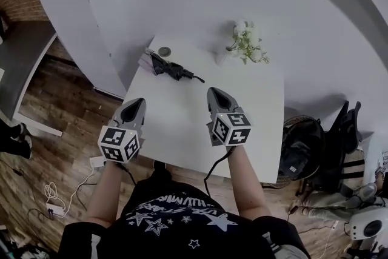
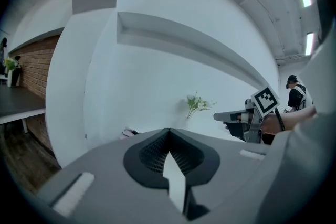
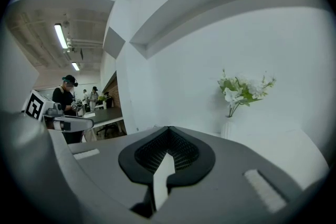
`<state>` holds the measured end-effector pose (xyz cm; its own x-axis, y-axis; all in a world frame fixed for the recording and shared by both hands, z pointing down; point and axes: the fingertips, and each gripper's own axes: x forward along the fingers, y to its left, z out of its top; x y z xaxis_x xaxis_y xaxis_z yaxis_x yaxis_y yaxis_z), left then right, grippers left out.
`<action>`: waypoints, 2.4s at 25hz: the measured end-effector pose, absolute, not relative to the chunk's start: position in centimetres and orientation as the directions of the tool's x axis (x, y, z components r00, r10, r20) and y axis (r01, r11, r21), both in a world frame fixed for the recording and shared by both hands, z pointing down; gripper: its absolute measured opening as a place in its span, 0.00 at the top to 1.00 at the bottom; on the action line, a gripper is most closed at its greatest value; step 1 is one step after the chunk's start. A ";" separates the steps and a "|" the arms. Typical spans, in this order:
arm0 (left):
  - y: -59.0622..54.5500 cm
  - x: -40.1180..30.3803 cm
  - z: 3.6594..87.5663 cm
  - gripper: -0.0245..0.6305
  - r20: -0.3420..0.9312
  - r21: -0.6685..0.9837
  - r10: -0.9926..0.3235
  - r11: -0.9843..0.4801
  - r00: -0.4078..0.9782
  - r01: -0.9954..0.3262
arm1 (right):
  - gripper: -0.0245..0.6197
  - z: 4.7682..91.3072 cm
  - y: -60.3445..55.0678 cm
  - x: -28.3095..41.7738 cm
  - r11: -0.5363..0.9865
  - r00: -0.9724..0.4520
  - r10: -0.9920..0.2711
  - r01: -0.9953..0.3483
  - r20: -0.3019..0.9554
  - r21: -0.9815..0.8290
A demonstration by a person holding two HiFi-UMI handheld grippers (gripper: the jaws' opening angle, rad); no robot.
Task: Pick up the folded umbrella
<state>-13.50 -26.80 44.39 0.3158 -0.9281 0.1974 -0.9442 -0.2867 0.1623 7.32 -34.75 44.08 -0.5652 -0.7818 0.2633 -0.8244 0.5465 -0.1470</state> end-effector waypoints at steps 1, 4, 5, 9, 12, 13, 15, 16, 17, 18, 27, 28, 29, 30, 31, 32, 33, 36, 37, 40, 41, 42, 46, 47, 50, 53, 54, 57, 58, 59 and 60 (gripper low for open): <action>-27.6 -13.9 44.4 0.96 0.199 0.163 -0.928 -0.287 0.316 -0.944 | 0.94 44.3 -35.4 6.6 0.555 -0.570 -0.774 -0.820 0.275 -0.139; -29.8 -14.8 44.7 0.96 0.206 0.169 -0.924 -0.289 0.321 -0.942 | 0.94 45.4 -37.1 4.7 0.568 -0.568 -0.758 -0.816 0.321 -0.104; -30.5 -15.0 44.8 0.96 0.209 0.170 -0.923 -0.292 0.324 -0.941 | 0.94 45.8 -37.8 4.2 0.571 -0.565 -0.753 -0.816 0.337 -0.092; -33.4 -16.5 45.4 0.96 0.218 0.181 -0.919 -0.293 0.329 -0.939 | 0.94 46.6 -40.9 2.1 0.587 -0.567 -0.732 -0.806 0.377 -0.074; -35.7 -18.0 46.1 0.96 0.237 0.192 -0.919 -0.275 0.317 -0.942 | 0.94 46.7 -43.7 0.5 0.607 -0.581 -0.709 -0.791 0.399 -0.074; -36.5 -18.4 46.4 0.96 0.244 0.194 -0.918 -0.270 0.313 -0.943 | 0.94 46.9 -44.5 -0.1 0.615 -0.584 -0.700 -0.785 0.412 -0.069; -37.8 -19.1 47.0 0.96 0.257 0.199 -0.916 -0.263 0.309 -0.944 | 0.94 47.5 -46.1 -1.1 0.627 -0.586 -0.683 -0.776 0.436 -0.062; -38.4 -19.4 47.3 0.96 0.264 0.200 -0.914 -0.261 0.308 -0.944 | 0.94 47.8 -46.9 -1.6 0.631 -0.587 -0.676 -0.773 0.445 -0.062; -39.0 -19.7 47.7 0.96 0.271 0.202 -0.912 -0.259 0.308 -0.945 | 0.94 48.1 -47.5 -2.2 0.636 -0.589 -0.669 -0.769 0.453 -0.062; -39.6 -20.0 48.0 0.96 0.277 0.204 -0.910 -0.257 0.308 -0.945 | 0.94 48.4 -48.1 -2.8 0.643 -0.591 -0.662 -0.764 0.462 -0.056; -44.1 -22.2 51.4 0.96 0.342 0.229 -0.889 -0.235 0.304 -0.945 | 0.72 54.1 -51.2 -8.0 0.785 -0.612 -0.493 -0.620 0.618 0.012; -44.3 -22.3 51.9 0.96 0.350 0.233 -0.886 -0.231 0.304 -0.944 | 0.69 55.0 -51.1 -8.6 0.809 -0.609 -0.459 -0.587 0.648 0.022; -44.6 -22.5 52.4 0.96 0.357 0.238 -0.883 -0.228 0.303 -0.944 | 0.67 55.8 -51.0 -9.2 0.829 -0.602 -0.430 -0.558 0.673 0.031; -44.8 -22.6 52.8 0.96 0.365 0.243 -0.880 -0.225 0.303 -0.944 | 0.65 56.6 -51.0 -9.7 0.845 -0.595 -0.407 -0.534 0.693 0.038; -45.0 -22.7 53.3 0.96 0.372 0.247 -0.877 -0.222 0.303 -0.943 | 0.63 57.3 -51.0 -10.1 0.856 -0.588 -0.389 -0.515 0.709 0.043; -45.2 -22.8 53.7 0.96 0.378 0.251 -0.875 -0.219 0.303 -0.943 | 0.61 57.9 -51.1 -10.4 0.866 -0.583 -0.373 -0.497 0.721 0.046; -45.4 -22.9 54.1 0.96 0.384 0.253 -0.873 -0.215 0.302 -0.943 | 0.58 58.5 -51.2 -10.7 0.876 -0.580 -0.357 -0.480 0.732 0.048; -45.8 -23.6 55.5 0.96 0.406 0.263 -0.869 -0.186 0.283 -0.947 | 0.54 60.5 -51.1 -11.3 0.900 -0.563 -0.299 -0.434 0.771 0.032; -45.9 -23.8 55.9 0.96 0.413 0.270 -0.867 -0.175 0.278 -0.947 | 0.54 61.0 -51.1 -11.4 0.907 -0.552 -0.281 -0.420 0.785 0.029; -46.2 -24.0 57.0 0.96 0.431 0.279 -0.858 -0.168 0.280 -0.945 | 0.51 62.5 -51.1 -11.7 0.927 -0.514 -0.237 -0.373 0.825 0.034; -46.2 -24.1 57.2 0.96 0.436 0.276 -0.855 -0.169 0.280 -0.946 | 0.51 62.9 -51.1 -11.9 0.932 -0.505 -0.224 -0.360 0.834 0.032; -46.3 -24.2 57.4 0.96 0.439 0.273 -0.854 -0.168 0.278 -0.947 | 0.51 63.2 -51.1 -12.1 0.937 -0.499 -0.209 -0.348 0.841 0.027; -46.6 -24.6 58.2 0.96 0.448 0.282 -0.852 -0.152 0.270 -0.947 | 0.49 63.9 -51.1 -12.5 0.954 -0.480 -0.148 -0.299 0.865 -0.002; -46.6 -24.7 58.4 0.96 0.451 0.283 -0.851 -0.150 0.269 -0.947 | 0.49 64.1 -51.1 -12.5 0.958 -0.475 -0.134 -0.287 0.870 -0.009; -46.7 -24.6 58.9 0.96 0.457 0.291 -0.847 -0.145 0.271 -0.946 | 0.49 64.7 -50.6 -12.3 0.969 -0.437 -0.090 -0.246 0.895 -0.022; -46.6 -24.4 59.1 0.96 0.461 0.290 -0.844 -0.148 0.274 -0.946 | 0.52 65.8 -50.6 -11.9 0.977 -0.389 -0.087 -0.213 0.917 0.002; -46.5 -24.5 59.2 0.96 0.463 0.287 -0.843 -0.148 0.272 -0.946 | 0.53 66.0 -50.6 -11.9 0.979 -0.383 -0.088 -0.206 0.920 0.008; -46.7 -25.2 59.0 0.96 0.463 0.286 -0.847 -0.137 0.262 -0.948 | 0.54 66.3 -50.6 -12.1 0.981 -0.369 -0.068 -0.195 0.927 -0.005; -46.8 -25.4 58.9 0.96 0.460 0.288 -0.850 -0.131 0.257 -0.949 | 0.54 66.3 -50.6 -12.2 0.980 -0.367 -0.060 -0.197 0.928 -0.015; -46.9 -25.6 58.7 0.96 0.456 0.290 -0.853 -0.127 0.253 -0.949 | 0.55 66.3 -50.6 -12.2 0.979 -0.369 -0.055 -0.201 0.928 -0.022; -47.0 -25.7 58.6 0.96 0.452 0.290 -0.856 -0.124 0.249 -0.949 | 0.55 66.3 -50.6 -12.2 0.979 -0.372 -0.055 -0.204 0.927 -0.024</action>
<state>-25.73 -47.00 58.61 0.2493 -0.8565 0.4520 -0.9492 -0.1235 0.2896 -12.20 -50.57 66.29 -0.3715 -0.0545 0.9268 -0.2044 0.9786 -0.0244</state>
